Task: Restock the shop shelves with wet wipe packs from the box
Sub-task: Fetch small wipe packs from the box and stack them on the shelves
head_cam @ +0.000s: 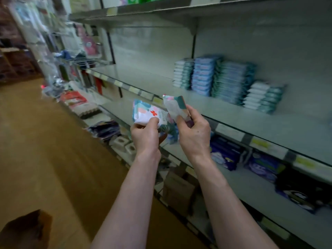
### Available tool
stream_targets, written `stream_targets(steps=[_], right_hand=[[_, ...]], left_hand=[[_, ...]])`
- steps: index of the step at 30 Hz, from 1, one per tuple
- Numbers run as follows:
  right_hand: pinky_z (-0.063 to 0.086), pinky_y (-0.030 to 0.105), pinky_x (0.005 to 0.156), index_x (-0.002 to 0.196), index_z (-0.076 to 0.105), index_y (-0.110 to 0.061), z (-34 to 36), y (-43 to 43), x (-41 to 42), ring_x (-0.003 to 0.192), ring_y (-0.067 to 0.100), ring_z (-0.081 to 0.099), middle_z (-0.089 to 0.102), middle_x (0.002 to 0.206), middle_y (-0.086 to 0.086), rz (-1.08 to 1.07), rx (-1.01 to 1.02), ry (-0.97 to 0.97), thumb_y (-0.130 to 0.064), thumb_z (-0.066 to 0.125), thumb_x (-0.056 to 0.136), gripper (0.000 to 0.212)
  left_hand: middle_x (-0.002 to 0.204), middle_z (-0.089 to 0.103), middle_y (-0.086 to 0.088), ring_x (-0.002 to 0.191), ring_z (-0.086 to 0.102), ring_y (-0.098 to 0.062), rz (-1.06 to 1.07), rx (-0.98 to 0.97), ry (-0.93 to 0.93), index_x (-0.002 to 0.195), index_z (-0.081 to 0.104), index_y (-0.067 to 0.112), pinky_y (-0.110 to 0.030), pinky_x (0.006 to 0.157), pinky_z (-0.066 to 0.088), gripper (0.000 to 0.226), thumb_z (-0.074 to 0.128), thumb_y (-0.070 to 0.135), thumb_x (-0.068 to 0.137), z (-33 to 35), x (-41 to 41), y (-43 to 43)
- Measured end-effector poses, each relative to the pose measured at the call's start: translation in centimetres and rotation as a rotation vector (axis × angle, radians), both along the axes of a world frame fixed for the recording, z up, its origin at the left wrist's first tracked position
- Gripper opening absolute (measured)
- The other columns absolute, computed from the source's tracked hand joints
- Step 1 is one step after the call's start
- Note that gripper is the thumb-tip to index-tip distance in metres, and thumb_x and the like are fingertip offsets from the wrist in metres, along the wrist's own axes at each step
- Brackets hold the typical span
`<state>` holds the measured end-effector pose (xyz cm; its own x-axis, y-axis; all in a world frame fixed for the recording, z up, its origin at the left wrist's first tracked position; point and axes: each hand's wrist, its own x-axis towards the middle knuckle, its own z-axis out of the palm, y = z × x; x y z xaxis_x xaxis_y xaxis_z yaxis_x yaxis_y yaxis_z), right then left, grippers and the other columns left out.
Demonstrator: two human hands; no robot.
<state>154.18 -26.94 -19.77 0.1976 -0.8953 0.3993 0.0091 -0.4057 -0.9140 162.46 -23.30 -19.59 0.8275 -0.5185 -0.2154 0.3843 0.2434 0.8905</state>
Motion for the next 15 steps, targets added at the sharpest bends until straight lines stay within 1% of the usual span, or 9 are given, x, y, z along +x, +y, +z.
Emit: stream_targets(steps=[2,4,7,8,9,12,13,14,15], right_hand=[[0.056,0.032,0.078,0.121,0.065,-0.024,0.1,-1.7,-1.1,0.075,0.009,0.064,0.071,0.089,-0.004,-0.057,-0.006,-0.001,-0.014,0.061,0.09,0.032],[0.055,0.03,0.076,0.12,0.065,-0.025,0.1,-3.4,-1.9,0.071,0.007,0.061,0.07,0.085,-0.005,-0.113,-0.009,-0.001,-0.015,0.061,0.09,0.031],[0.056,0.035,0.075,0.112,0.064,-0.037,-0.1,-6.1,-2.5,0.073,0.013,0.065,0.071,0.084,-0.004,-0.179,-0.028,0.01,-0.017,0.061,0.091,0.03],[0.056,0.036,0.074,0.108,0.063,-0.042,-0.2,-7.1,-2.5,0.071,0.013,0.065,0.071,0.082,-0.004,-0.203,-0.03,0.012,-0.017,0.061,0.09,0.03],[0.056,0.036,0.073,0.107,0.063,-0.042,-0.2,-8.1,-2.5,0.069,0.012,0.064,0.07,0.08,-0.004,-0.232,-0.029,0.015,-0.017,0.061,0.09,0.03],[0.054,0.029,0.072,0.114,0.066,-0.031,0.0,-10.8,-2.5,0.067,0.006,0.063,0.069,0.077,-0.007,-0.318,-0.019,0.026,-0.017,0.063,0.089,0.029],[0.053,0.027,0.073,0.114,0.066,-0.031,0.2,-11.7,-2.5,0.069,0.006,0.064,0.07,0.078,-0.008,-0.339,-0.019,0.026,-0.018,0.063,0.089,0.028],[0.053,0.025,0.073,0.112,0.066,-0.033,0.3,-12.4,-2.4,0.072,0.006,0.065,0.071,0.08,-0.009,-0.358,-0.02,0.033,-0.02,0.063,0.089,0.027],[0.053,0.024,0.072,0.112,0.065,-0.034,0.5,-13.0,-2.3,0.075,0.006,0.066,0.071,0.083,-0.009,-0.376,-0.019,0.044,-0.021,0.063,0.089,0.026]], left_hand=[[0.107,0.063,-0.01,0.096,0.066,-0.026,-0.037,0.007,-0.001,0.114,0.052,0.011,-0.041,0.079,0.059,0.032,0.065,0.009,0.086,0.2,-1.1,-2.0],[0.107,0.063,-0.012,0.094,0.066,-0.026,-0.072,0.01,-0.001,0.114,0.053,0.009,-0.041,0.078,0.059,0.033,0.066,0.01,0.084,0.3,-1.7,-4.2],[0.107,0.064,-0.013,0.092,0.067,-0.027,-0.141,0.0,-0.016,0.118,0.052,0.007,-0.039,0.073,0.06,0.038,0.067,0.009,0.083,0.3,-2.2,-7.4],[0.105,0.065,-0.012,0.09,0.067,-0.026,-0.169,-0.007,-0.028,0.117,0.054,0.007,-0.038,0.072,0.06,0.037,0.067,0.008,0.083,0.3,-2.3,-8.6],[0.101,0.066,-0.011,0.086,0.067,-0.025,-0.2,-0.017,-0.04,0.115,0.056,0.007,-0.037,0.07,0.059,0.034,0.068,0.008,0.083,0.4,-2.3,-9.6],[0.083,0.066,-0.003,0.073,0.062,-0.017,-0.326,-0.034,-0.077,0.093,0.062,0.013,-0.034,0.067,0.054,0.012,0.067,0.008,0.084,1.1,-2.4,-12.7],[0.077,0.064,-0.002,0.07,0.06,-0.016,-0.366,-0.032,-0.086,0.085,0.061,0.015,-0.034,0.067,0.052,0.009,0.066,0.007,0.084,1.4,-2.4,-13.6],[0.074,0.063,-0.001,0.07,0.059,-0.017,-0.406,-0.029,-0.092,0.079,0.061,0.015,-0.035,0.068,0.052,0.012,0.065,0.006,0.085,1.7,-2.5,-14.6],[0.073,0.063,-0.002,0.071,0.059,-0.018,-0.449,-0.025,-0.094,0.077,0.061,0.016,-0.037,0.069,0.053,0.014,0.063,0.005,0.085,2.0,-2.5,-15.6]])
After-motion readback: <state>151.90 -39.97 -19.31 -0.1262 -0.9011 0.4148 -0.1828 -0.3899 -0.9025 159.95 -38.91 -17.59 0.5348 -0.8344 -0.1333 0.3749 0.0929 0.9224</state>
